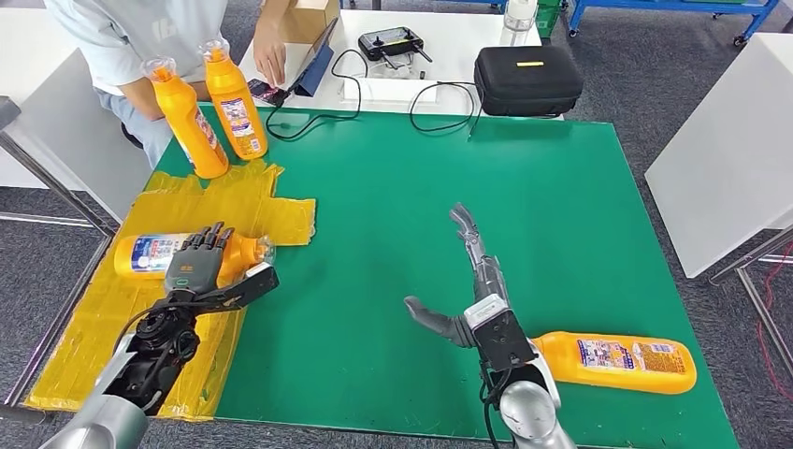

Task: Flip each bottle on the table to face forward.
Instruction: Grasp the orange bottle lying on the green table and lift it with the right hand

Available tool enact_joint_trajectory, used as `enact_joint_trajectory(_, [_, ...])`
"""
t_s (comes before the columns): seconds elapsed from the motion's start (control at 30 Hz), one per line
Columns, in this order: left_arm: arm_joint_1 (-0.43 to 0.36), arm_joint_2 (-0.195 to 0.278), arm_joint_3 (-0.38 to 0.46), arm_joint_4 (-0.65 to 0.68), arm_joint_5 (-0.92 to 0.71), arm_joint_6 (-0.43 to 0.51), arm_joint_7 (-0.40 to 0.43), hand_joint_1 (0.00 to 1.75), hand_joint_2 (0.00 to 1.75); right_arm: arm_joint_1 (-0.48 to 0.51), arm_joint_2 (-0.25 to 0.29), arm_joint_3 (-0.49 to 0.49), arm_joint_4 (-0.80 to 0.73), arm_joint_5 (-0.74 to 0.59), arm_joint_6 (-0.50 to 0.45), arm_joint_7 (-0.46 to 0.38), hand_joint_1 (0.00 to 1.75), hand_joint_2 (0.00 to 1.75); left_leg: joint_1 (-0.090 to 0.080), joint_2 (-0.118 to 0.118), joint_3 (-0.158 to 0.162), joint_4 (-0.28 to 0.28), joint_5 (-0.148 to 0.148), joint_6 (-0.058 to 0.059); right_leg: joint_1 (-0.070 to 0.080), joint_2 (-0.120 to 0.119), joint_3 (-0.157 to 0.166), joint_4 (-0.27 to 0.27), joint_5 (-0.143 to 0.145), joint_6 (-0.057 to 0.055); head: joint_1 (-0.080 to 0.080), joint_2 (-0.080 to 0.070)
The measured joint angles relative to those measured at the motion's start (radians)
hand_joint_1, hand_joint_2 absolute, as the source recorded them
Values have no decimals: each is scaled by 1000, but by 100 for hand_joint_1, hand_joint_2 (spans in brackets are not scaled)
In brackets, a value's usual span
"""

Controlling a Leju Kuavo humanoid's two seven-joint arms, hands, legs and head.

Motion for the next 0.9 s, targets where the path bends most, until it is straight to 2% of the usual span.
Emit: enact_joint_trajectory(0.9, [-13, -14, -6, 35, 54, 26, -24, 0, 175, -19, 5, 8, 35, -6, 3, 5, 0, 175, 0, 0, 2, 0, 1, 0, 0, -1, 3, 0, 0, 0, 0, 0])
